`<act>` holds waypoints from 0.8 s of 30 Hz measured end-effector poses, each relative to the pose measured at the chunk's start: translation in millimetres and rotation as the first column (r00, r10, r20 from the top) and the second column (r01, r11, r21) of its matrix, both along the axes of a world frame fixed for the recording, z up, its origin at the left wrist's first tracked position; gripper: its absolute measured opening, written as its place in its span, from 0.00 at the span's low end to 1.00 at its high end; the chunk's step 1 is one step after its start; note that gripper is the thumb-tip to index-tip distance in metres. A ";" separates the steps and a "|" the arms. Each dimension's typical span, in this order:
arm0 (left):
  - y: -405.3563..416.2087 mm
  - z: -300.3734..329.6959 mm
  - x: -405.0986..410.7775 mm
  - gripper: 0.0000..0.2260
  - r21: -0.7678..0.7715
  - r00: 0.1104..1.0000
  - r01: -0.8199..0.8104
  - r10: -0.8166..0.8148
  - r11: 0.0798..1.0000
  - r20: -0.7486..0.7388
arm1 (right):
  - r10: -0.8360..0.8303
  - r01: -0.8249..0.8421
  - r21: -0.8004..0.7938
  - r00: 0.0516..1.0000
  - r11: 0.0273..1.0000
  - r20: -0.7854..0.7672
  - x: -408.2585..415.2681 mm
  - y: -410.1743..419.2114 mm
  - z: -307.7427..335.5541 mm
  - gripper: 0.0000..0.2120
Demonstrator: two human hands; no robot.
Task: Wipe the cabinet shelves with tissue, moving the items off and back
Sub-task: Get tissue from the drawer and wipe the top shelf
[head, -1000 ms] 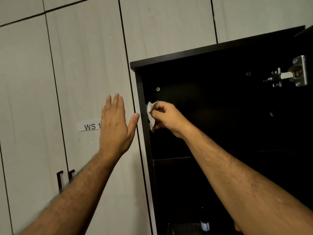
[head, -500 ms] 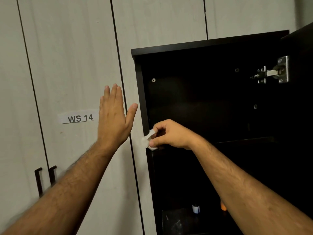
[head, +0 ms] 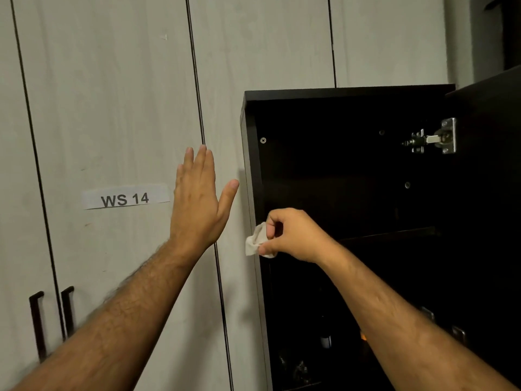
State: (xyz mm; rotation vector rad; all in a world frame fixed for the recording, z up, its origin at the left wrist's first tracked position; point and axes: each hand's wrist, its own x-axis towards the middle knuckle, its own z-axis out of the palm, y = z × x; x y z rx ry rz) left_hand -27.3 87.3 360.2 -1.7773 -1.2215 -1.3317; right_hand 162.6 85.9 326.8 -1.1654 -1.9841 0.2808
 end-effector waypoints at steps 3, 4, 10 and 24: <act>0.1 -1.7 -4.1 0.33 0.004 1.000 0.015 -0.015 1.000 0.008 | -0.075 0.088 0.101 0.989 0.991 -0.125 -10.5 -6.7 5.0 0.13; 0.1 -2.2 -6.0 0.33 0.008 1.000 0.024 -0.024 1.000 0.009 | -0.053 0.084 0.121 0.971 0.989 -0.233 -15.1 -6.9 8.4 0.14; 1.2 1.7 -11.9 0.33 0.026 0.997 0.073 -0.073 0.997 0.007 | 0.104 0.083 0.250 0.752 0.965 -0.650 -35.1 6.5 76.5 0.16; -1.2 7.5 4.9 0.33 0.056 0.990 0.138 -0.138 0.989 -0.007 | 0.194 -0.188 0.049 0.927 0.981 -0.320 -0.4 12.2 70.2 0.12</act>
